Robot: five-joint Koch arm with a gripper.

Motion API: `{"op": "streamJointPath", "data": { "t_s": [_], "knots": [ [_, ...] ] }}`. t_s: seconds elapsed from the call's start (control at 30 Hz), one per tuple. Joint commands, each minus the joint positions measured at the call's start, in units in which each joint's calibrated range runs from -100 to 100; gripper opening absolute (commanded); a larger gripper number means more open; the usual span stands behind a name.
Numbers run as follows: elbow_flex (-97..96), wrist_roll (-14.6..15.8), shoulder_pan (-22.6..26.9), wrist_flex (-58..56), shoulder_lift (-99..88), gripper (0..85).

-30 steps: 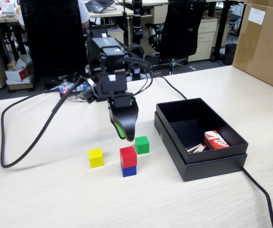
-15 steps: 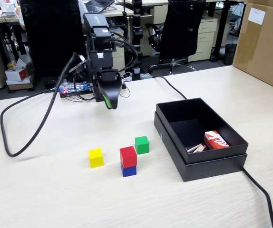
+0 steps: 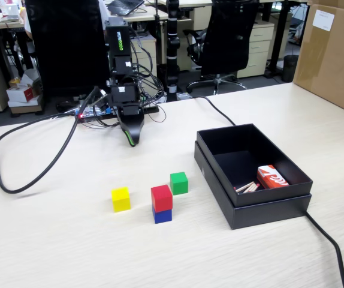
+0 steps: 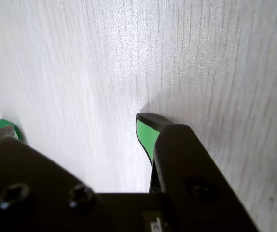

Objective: Put the red cube on top of the blue cube

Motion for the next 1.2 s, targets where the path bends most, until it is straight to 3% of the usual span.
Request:
{"op": "streamJointPath", "data": {
  "t_s": [0.0,0.13,1.17],
  "knots": [
    [-3.5,-0.4,0.0,5.0,-0.1,49.3],
    [-10.5,-1.4,-0.1,9.6,-1.2,48.7],
    [-12.2,-1.5,0.0,9.8,-4.9,48.8]
  ]
}}
